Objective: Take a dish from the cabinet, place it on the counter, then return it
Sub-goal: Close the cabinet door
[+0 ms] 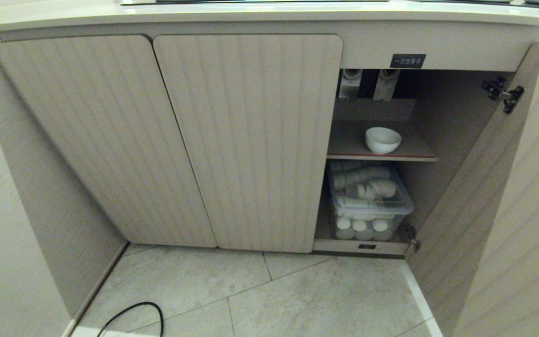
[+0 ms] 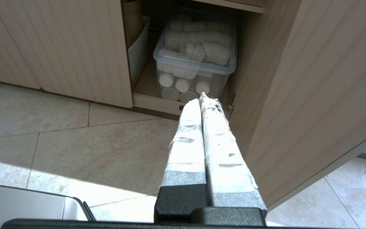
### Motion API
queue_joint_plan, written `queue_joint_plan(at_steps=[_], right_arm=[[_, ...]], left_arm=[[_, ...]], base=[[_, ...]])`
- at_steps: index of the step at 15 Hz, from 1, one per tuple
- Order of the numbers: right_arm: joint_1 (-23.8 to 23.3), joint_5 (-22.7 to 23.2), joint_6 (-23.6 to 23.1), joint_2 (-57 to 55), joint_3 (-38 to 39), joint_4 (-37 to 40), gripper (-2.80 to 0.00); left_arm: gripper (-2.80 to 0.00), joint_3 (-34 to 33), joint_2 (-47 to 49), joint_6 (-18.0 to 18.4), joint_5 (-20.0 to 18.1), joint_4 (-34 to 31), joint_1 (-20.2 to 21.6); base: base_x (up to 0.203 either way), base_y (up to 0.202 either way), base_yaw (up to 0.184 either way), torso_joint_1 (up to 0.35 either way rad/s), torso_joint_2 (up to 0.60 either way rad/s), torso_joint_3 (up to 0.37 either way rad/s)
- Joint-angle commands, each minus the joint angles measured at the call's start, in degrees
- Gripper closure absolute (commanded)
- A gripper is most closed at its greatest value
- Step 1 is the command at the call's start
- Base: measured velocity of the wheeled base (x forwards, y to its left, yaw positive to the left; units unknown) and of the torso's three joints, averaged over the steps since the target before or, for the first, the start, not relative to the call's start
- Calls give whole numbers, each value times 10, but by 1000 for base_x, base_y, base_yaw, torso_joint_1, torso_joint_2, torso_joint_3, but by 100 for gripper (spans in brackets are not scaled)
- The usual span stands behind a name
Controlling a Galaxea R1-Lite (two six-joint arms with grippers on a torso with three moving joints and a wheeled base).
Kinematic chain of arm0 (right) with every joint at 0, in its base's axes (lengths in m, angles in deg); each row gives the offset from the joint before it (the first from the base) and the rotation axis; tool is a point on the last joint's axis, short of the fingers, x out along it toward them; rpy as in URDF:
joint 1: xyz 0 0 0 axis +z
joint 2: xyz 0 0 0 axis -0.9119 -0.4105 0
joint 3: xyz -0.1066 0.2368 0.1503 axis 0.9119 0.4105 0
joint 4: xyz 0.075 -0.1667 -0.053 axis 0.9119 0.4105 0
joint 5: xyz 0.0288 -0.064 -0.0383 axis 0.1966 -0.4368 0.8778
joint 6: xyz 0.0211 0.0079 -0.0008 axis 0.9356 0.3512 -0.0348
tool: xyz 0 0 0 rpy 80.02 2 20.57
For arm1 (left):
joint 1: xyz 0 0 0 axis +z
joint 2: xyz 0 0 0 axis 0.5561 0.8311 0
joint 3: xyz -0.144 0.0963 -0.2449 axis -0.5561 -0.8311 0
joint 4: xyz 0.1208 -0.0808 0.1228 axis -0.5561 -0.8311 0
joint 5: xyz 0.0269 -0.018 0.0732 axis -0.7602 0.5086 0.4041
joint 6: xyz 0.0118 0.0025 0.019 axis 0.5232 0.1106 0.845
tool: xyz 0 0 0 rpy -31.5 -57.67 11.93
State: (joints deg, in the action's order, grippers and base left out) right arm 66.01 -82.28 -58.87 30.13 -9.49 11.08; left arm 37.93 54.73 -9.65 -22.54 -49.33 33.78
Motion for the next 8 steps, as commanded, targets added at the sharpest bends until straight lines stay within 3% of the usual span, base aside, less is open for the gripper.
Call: queue_joint_plan(at_steps=[1,8], right_arm=[[0,1,-1,-1,0,0,0],[0,1,-1,-1,0,0,0]], left_arm=[[0,0,0,0,0,0,0],[0,0,0,0,0,0,0]], base=[[0,0,0,0,0,0],[0,0,0,0,0,0]])
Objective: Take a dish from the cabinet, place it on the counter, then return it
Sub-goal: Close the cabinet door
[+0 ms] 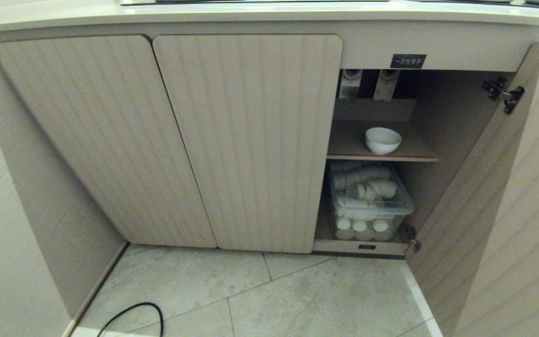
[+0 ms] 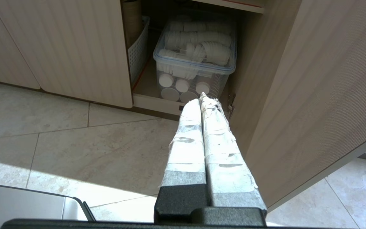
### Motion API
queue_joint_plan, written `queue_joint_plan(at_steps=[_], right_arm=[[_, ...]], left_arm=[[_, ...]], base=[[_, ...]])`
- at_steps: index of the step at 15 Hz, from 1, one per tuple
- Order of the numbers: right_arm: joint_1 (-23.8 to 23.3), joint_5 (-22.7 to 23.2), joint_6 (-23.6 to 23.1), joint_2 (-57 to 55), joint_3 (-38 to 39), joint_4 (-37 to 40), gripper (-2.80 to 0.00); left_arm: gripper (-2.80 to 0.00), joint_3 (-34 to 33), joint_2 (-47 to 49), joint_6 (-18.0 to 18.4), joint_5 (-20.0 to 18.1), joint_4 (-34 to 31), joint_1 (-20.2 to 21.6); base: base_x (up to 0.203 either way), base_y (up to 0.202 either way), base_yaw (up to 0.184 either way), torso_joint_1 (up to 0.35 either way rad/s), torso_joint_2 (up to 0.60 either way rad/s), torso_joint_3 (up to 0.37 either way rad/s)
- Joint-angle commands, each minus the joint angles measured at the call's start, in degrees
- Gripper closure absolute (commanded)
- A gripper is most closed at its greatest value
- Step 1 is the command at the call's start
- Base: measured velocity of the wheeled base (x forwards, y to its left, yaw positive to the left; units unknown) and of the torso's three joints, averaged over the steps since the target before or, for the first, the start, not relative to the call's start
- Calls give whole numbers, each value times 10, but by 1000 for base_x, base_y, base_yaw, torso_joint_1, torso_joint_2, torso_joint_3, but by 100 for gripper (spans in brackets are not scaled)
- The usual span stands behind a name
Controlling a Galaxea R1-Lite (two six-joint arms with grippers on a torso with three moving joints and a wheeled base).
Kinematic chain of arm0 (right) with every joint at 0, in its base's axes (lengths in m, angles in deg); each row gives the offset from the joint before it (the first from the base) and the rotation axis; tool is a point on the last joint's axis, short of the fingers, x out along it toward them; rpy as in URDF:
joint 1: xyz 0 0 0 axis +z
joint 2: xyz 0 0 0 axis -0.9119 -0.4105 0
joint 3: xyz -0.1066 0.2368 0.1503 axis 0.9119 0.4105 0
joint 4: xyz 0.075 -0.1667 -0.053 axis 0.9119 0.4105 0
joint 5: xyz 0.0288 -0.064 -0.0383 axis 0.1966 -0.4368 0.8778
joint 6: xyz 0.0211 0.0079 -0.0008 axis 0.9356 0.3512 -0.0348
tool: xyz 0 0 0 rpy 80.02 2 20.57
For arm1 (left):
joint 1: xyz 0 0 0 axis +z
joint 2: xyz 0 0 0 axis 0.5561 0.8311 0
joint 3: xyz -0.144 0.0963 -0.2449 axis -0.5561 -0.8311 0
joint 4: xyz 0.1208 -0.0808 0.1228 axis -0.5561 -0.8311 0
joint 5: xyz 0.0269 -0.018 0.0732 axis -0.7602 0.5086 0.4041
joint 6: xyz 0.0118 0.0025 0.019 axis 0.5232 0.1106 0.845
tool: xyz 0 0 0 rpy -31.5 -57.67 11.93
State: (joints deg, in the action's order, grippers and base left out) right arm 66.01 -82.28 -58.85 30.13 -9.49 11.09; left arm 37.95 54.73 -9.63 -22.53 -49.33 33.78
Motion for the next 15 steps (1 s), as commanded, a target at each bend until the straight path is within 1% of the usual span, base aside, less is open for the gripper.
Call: queue_joint_plan(at_steps=[1,8,15], right_arm=[[0,1,-1,-1,0,0,0],[0,1,-1,-1,0,0,0],[0,1,-1,-1,0,0,0]], left_arm=[[0,0,0,0,0,0,0],[0,0,0,0,0,0,0],[0,0,0,-1,0,0,0]], base=[[0,0,0,0,0,0],[0,0,0,0,0,0],[0,-180,11,1,2,2]])
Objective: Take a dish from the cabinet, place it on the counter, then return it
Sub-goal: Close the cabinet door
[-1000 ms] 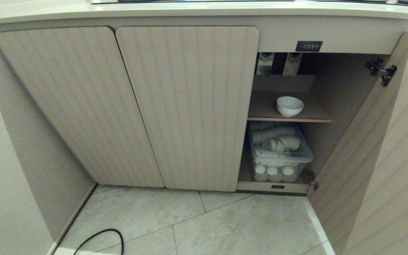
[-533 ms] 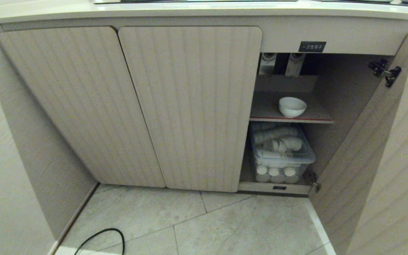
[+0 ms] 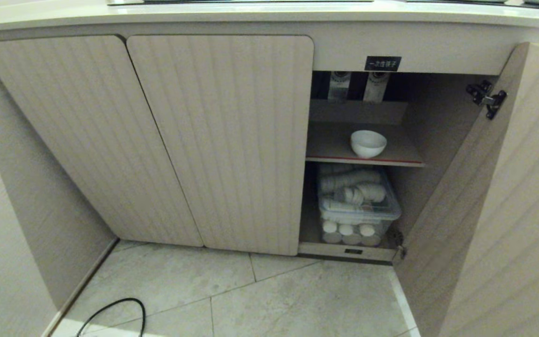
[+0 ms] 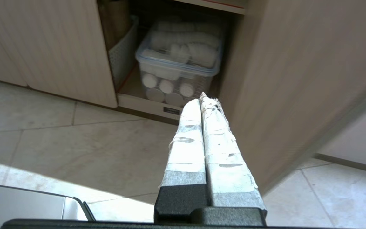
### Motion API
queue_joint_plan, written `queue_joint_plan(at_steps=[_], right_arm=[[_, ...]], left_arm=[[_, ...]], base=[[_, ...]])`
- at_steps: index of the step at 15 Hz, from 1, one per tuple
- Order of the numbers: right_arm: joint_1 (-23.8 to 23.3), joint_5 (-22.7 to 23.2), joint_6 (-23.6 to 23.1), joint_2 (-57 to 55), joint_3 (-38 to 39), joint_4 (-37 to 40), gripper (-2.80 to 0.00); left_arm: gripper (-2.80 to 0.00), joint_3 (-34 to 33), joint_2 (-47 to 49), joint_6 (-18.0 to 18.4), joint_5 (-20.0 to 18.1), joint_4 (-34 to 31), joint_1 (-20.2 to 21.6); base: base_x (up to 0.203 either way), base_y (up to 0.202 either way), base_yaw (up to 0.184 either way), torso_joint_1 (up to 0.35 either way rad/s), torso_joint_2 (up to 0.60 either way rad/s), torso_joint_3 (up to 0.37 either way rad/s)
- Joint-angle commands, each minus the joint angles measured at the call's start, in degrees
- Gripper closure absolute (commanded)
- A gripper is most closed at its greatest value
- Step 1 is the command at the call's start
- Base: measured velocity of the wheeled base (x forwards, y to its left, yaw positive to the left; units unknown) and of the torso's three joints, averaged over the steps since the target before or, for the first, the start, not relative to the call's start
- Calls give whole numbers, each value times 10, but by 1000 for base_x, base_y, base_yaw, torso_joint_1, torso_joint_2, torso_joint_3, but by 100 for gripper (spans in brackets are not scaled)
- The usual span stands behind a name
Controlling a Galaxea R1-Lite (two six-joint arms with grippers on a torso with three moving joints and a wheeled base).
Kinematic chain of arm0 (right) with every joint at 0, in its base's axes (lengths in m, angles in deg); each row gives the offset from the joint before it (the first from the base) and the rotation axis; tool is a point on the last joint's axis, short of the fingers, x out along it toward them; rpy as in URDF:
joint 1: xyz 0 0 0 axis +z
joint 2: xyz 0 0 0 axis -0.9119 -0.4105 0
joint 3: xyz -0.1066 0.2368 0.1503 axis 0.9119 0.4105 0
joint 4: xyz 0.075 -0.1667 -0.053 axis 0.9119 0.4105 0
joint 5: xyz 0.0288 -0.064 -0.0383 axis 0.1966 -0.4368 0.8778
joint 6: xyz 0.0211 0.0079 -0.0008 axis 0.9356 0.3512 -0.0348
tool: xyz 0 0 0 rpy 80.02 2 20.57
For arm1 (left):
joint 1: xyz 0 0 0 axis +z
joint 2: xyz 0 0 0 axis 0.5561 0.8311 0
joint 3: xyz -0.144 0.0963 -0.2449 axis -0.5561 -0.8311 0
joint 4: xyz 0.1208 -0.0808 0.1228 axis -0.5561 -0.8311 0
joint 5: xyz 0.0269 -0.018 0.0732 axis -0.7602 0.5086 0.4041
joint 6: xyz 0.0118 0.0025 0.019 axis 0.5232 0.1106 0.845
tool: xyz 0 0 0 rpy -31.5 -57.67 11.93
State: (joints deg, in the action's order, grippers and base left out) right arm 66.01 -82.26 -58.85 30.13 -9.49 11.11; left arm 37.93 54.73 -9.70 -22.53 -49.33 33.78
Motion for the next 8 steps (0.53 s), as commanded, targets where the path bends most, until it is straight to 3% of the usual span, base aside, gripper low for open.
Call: queue_joint_plan(at_steps=[1,5,8], right_arm=[[0,0,-1,-1,0,0,0],[0,0,-1,-1,0,0,0],[0,0,-1,-1,0,0,0]], left_arm=[[0,0,0,0,0,0,0],[0,0,0,0,0,0,0],[0,0,0,0,0,0,0]], base=[[0,-190,13,6,11,2],[0,-173,12,2,2,1],[0,-20,3,0,1,1]])
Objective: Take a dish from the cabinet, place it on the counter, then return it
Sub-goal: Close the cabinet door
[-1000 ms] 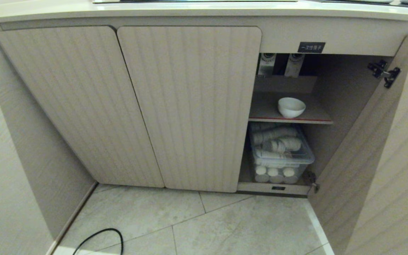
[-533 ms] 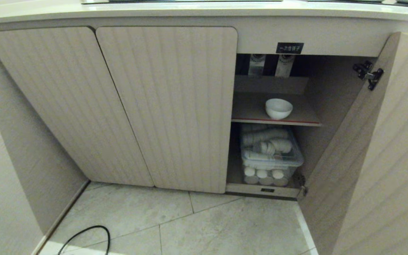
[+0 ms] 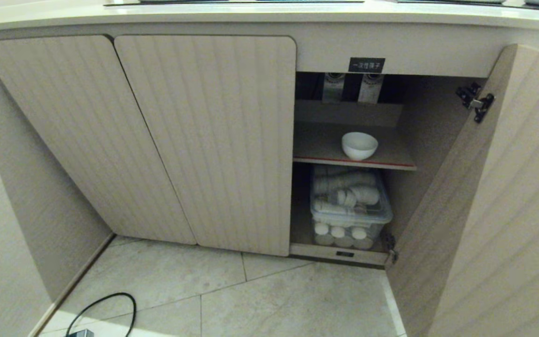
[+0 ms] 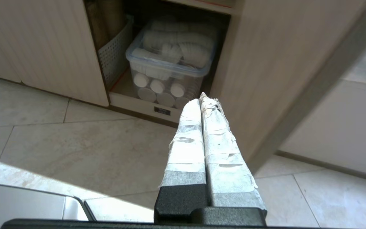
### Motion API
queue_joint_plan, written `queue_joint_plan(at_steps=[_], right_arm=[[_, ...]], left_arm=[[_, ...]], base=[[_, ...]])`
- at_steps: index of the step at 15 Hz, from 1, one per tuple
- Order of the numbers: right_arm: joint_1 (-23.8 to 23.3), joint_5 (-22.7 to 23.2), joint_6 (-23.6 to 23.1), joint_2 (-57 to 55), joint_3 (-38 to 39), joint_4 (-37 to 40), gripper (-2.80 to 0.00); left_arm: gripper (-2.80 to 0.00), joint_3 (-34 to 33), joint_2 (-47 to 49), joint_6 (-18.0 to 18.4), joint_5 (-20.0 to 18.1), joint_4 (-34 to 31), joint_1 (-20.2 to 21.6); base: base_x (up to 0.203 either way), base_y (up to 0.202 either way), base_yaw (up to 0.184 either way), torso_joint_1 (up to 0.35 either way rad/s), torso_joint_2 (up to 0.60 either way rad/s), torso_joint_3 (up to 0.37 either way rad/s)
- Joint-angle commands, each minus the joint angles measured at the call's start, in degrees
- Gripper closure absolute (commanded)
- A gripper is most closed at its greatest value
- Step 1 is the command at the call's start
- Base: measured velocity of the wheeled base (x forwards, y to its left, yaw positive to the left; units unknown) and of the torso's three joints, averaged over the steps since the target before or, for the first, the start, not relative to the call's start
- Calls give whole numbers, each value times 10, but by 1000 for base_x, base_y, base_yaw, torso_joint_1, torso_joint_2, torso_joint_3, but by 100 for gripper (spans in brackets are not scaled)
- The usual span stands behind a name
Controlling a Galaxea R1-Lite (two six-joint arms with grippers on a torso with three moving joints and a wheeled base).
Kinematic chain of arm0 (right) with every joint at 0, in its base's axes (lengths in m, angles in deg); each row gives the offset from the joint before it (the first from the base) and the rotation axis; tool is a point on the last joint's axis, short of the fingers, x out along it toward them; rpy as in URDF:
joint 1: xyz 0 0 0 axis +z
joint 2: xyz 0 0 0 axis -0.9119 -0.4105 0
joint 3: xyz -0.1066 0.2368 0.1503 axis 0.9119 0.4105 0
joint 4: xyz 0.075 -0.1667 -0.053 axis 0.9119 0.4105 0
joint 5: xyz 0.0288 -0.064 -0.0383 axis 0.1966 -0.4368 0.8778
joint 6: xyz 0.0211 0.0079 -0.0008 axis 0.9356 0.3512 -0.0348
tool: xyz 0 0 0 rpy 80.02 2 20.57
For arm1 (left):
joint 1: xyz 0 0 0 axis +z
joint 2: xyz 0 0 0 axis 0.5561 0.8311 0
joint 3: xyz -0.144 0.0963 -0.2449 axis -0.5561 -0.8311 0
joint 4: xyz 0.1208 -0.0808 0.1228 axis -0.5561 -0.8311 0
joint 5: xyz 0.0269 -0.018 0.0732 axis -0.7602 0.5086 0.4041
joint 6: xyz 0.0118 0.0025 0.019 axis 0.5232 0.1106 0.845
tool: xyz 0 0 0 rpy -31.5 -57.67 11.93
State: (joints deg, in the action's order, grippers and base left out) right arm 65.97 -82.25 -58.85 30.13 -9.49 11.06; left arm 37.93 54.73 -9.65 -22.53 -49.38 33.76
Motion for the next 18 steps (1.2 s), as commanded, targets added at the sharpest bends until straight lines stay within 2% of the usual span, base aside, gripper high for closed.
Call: queue_joint_plan(at_steps=[1,18], right_arm=[[1,0,-1,-1,0,0,0],[1,0,-9,-1,0,1,0]], left_arm=[[0,1,0,0,0,0,0],[0,1,0,0,0,0,0]], base=[[0,0,0,0,0,0],[0,0,0,0,0,0]])
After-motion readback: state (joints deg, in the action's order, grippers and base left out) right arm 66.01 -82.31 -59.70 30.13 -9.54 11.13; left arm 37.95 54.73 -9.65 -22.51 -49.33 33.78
